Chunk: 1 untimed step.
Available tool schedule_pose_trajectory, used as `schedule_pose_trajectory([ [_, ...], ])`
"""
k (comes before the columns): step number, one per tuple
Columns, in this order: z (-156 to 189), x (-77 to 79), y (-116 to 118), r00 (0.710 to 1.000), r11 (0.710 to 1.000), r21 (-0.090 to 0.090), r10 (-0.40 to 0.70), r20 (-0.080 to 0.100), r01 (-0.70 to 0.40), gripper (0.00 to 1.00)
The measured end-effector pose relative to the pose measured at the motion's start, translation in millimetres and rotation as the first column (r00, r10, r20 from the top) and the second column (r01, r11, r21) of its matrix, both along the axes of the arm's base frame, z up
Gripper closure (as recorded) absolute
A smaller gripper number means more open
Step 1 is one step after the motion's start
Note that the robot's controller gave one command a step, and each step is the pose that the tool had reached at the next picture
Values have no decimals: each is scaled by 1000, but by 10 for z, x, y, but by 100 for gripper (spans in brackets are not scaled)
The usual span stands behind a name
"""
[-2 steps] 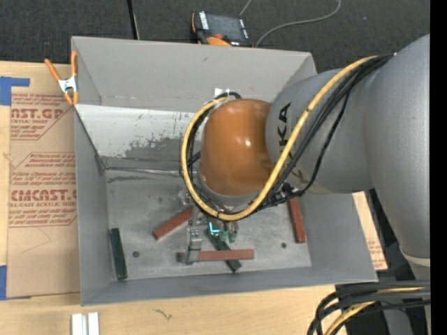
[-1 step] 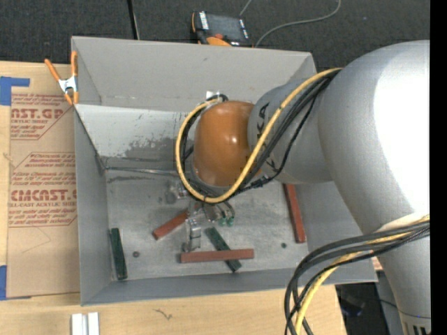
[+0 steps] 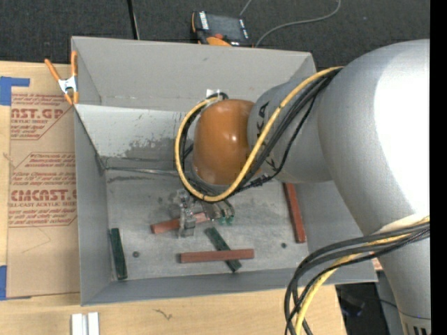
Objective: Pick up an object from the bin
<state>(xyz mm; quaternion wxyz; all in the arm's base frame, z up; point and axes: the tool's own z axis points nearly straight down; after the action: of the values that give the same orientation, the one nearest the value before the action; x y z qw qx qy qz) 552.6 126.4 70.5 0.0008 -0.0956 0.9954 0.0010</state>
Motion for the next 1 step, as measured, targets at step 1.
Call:
schedule_pose_trajectory([
  [1,-8,-3,-4,1000,1000,0,0,-1,0,0],
])
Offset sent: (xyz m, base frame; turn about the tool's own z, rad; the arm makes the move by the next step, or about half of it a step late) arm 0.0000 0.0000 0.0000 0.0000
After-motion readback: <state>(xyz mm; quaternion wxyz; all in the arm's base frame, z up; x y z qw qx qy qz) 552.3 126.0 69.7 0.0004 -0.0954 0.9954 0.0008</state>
